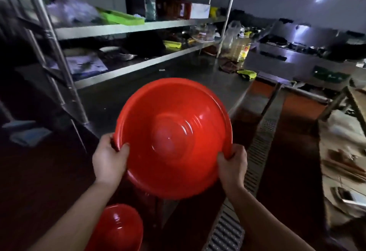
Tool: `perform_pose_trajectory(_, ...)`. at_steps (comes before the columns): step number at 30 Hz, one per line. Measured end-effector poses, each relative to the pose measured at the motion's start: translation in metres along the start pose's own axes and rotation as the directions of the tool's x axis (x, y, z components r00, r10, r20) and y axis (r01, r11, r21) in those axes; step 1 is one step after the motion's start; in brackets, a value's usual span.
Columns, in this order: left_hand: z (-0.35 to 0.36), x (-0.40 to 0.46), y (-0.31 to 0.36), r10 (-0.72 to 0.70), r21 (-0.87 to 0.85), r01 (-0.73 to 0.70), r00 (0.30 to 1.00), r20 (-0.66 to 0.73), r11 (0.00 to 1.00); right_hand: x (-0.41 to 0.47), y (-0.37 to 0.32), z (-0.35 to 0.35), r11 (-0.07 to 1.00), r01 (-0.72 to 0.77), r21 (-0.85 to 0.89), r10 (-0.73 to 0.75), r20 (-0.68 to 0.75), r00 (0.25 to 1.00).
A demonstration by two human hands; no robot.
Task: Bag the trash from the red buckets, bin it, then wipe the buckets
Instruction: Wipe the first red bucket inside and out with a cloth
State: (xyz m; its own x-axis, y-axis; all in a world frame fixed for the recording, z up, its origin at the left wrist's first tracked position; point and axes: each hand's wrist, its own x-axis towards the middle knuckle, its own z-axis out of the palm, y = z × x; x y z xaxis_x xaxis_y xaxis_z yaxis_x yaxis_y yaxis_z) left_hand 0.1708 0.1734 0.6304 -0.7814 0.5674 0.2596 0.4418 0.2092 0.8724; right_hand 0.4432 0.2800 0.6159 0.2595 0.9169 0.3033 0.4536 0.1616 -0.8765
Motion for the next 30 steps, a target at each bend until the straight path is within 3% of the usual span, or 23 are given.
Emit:
perform_pose_trajectory(8,0.010,0.049,-0.036,-0.113,-0.024,0.110,0.967,-0.228,0.994,0.049,-0.029,0.093,0.977,0.209,0.038,-0.212,0.192,0.958)
perform_pose_trajectory(18,0.040,0.112,-0.057,-0.198,-0.047,0.195,0.905,-0.376,0.980,0.105,-0.046,0.192,0.948,0.312,0.061,-0.317,0.274,0.908)
perform_pose_trajectory(21,0.050,0.124,-0.061,-0.216,-0.051,0.212,0.900,-0.378,0.976,0.116,-0.046,0.223,0.939,0.337,0.073,-0.343,0.298,0.891)
perform_pose_trajectory(26,0.073,0.125,-0.070,-0.257,-0.053,0.251,0.937,-0.239,0.966,0.145,-0.041,0.263,0.920,0.362,0.149,-0.391,0.360,0.847)
perform_pose_trajectory(30,0.102,0.123,-0.065,-0.322,-0.029,0.330,0.891,-0.319,0.943,0.177,-0.026,0.280,0.911,0.367,0.188,-0.411,0.491,0.768)
